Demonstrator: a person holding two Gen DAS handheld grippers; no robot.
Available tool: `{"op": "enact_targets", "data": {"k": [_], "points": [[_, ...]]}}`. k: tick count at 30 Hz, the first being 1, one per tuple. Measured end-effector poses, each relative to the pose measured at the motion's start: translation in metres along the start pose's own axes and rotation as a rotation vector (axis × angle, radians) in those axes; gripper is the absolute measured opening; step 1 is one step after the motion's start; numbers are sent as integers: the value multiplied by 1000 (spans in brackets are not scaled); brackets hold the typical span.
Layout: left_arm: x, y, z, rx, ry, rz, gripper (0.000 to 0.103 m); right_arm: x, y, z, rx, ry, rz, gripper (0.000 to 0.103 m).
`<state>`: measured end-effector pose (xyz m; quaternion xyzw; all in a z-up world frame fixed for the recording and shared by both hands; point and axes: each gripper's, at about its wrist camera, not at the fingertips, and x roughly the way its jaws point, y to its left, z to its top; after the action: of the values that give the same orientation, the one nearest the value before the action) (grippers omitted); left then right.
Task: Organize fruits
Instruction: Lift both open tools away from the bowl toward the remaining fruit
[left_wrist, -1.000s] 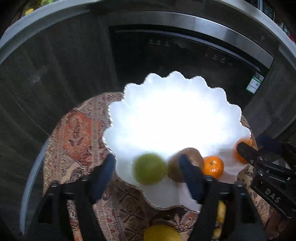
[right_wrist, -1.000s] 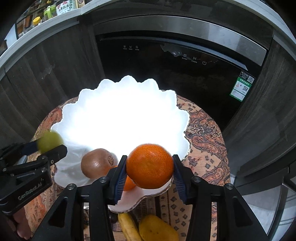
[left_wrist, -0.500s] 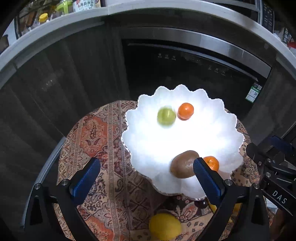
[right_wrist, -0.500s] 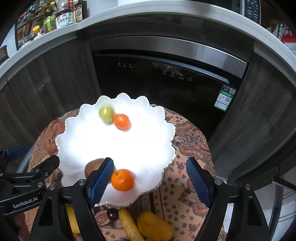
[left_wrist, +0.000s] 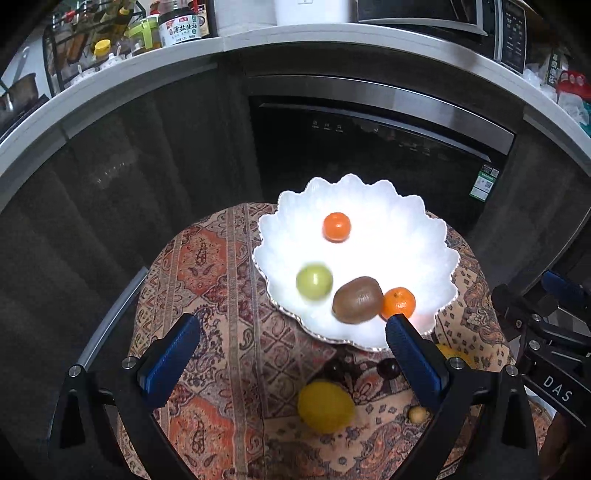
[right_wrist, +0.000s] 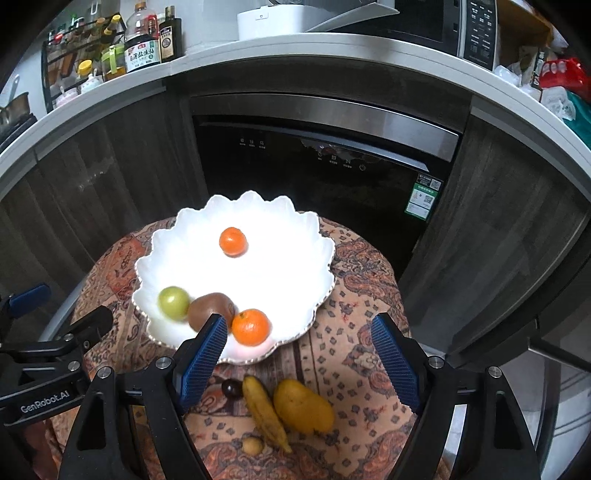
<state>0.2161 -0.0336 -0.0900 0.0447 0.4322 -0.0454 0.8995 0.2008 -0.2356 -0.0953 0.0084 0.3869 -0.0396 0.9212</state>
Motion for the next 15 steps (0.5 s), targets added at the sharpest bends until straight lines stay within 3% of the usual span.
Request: {"op": "enact_targets", "data": {"k": [15], "points": [[-12, -3, -25, 4, 8, -10, 102, -13, -1, -22, 11, 13, -1, 81]]}}
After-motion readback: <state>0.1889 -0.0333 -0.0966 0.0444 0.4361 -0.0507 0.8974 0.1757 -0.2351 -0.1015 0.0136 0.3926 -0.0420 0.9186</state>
